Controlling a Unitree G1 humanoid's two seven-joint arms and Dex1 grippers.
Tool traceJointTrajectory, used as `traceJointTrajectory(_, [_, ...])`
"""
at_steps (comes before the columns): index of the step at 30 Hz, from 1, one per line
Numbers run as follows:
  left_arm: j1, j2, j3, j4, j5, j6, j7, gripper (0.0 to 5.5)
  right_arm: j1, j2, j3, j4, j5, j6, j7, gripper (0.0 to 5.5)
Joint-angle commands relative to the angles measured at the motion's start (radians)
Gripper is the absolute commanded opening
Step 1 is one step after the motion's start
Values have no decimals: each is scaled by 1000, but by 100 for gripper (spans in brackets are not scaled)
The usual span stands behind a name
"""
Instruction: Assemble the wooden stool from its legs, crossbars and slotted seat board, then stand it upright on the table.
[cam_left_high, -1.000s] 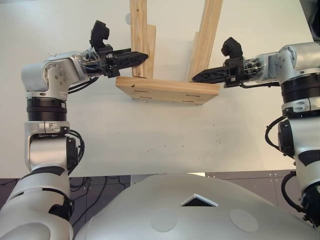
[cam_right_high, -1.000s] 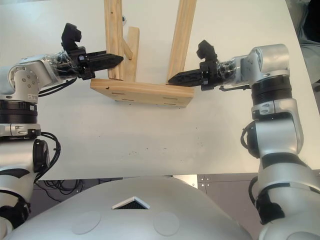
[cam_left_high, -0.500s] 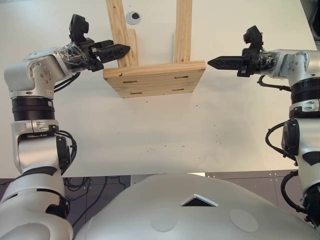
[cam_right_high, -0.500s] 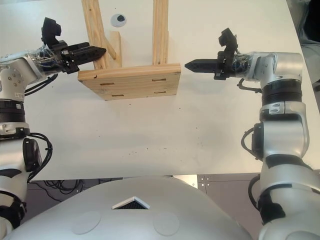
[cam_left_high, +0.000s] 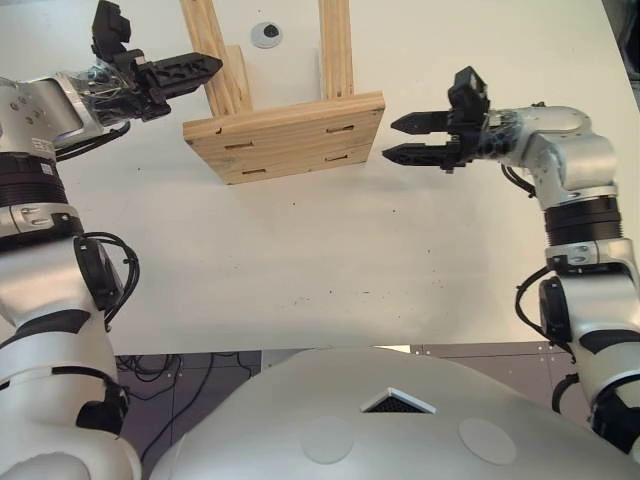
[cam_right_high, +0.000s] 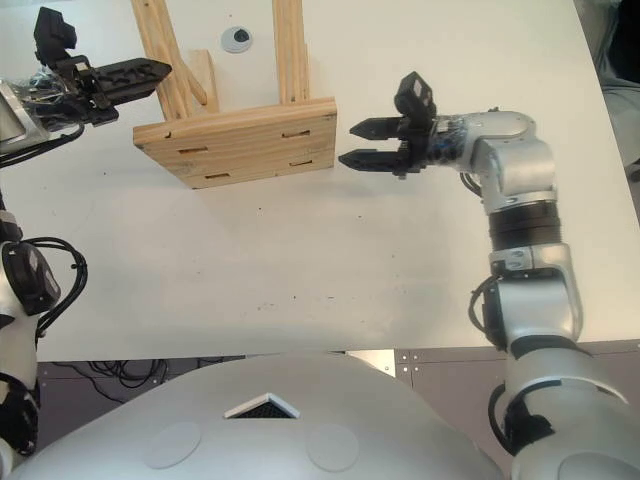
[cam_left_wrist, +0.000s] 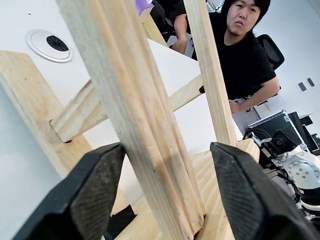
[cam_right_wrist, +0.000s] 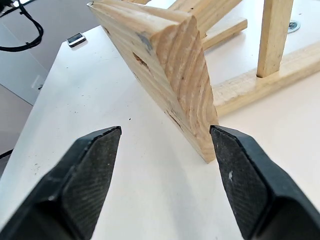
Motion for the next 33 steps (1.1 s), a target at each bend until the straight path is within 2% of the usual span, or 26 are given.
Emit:
traceJointTrajectory(1, [44, 18, -98, -65, 79, -66, -17, 369, -8, 19, 6, 17, -34, -66, -28, 328])
traceJointTrajectory(6, [131, 74, -141, -218, 134, -159, -31, 372, -30, 64, 2, 36, -38, -127, -54, 328])
traceJointTrajectory(10, [143, 105, -65, -243, 92, -176, -58, 372, -63, 103, -3, 111, -60, -183, -84, 328])
traceJointTrajectory(15, [146, 121, -23, -258, 51, -151, -83, 372, -83, 130, 18, 182, -85, -242, -80, 328])
traceJointTrajectory(24, [374, 275, -26, -290, 160, -473, -248, 375, -63, 135, 48, 191, -112, -277, -27, 182])
traceJointTrajectory(28, [483, 311, -30, -326, 149, -553, -358, 375, -57, 134, 50, 189, -122, -278, -8, 165])
traceJointTrajectory(33, [470, 247, -46, -293, 172, -656, -346, 375, -62, 129, 53, 205, -134, -282, 13, 156])
